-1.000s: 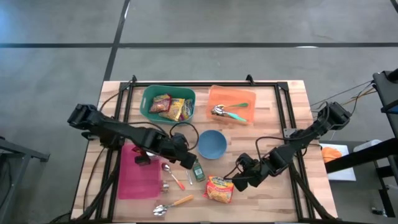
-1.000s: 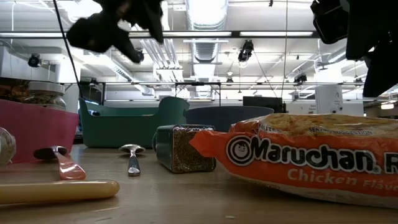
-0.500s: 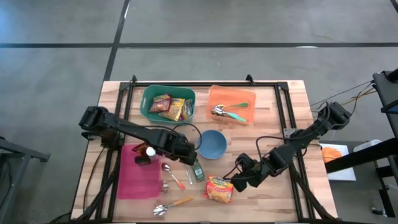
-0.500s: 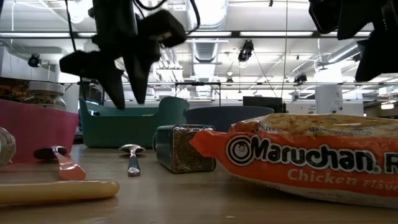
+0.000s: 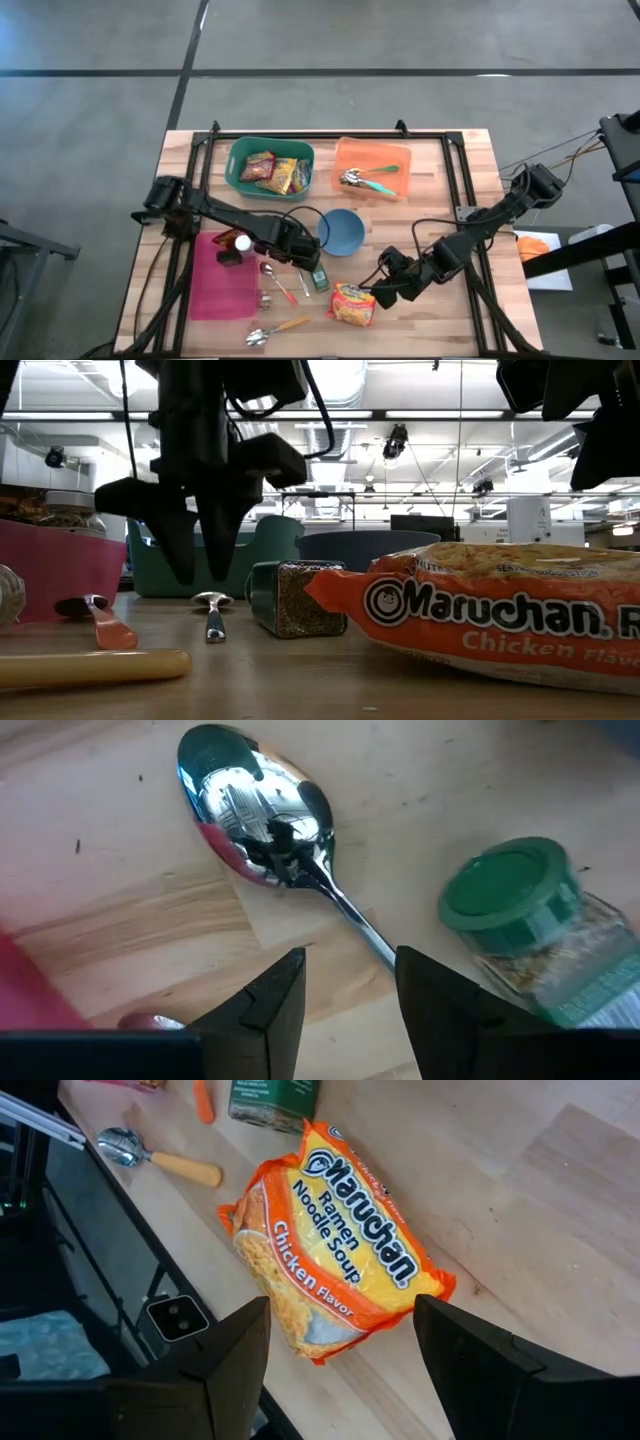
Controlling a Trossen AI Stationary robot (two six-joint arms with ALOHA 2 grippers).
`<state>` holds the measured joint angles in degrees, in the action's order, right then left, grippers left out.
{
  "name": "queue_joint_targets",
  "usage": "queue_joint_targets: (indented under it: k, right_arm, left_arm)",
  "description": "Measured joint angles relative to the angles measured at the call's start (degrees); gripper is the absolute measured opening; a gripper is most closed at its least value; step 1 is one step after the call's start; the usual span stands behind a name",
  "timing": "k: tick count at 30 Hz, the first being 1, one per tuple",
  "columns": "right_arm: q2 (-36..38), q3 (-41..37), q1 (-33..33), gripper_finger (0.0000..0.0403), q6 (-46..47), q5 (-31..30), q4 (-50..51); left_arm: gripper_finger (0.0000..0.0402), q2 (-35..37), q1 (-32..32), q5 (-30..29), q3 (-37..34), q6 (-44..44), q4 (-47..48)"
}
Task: Pick & Place Food Item
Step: Put the silver spoon into the orange bin
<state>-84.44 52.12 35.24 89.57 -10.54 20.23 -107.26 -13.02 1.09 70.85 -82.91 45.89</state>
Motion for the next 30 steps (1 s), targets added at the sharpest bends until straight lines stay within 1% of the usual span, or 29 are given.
queue_joint_targets:
  k: [10, 19, 24, 30]
  right_arm:
    - [0.0, 0.0, 0.0, 0.0242, -0.99, 0.38, -0.28]
    - [0.0, -0.02, 0.02, 0.0242, -2.49, 0.68, -1.64]
    - [0.01, -0.02, 0.02, 0.0242, -2.88, 1.73, -1.75]
    - [0.07, -0.02, 0.02, 0.0242, -3.25, 2.01, -1.8]
  left_arm:
    - [0.0156, -3.64, 1.37, -0.49, -0.04, -1.16, -1.32]
    - [0.0156, -3.74, 3.01, -2.56, -0.04, -1.47, -2.35]
    - [0.0156, -4.45, 3.42, -2.61, -0.35, -0.92, -2.71]
    - [0.0156, -4.64, 3.48, -1.89, -2.66, -0.48, -4.55]
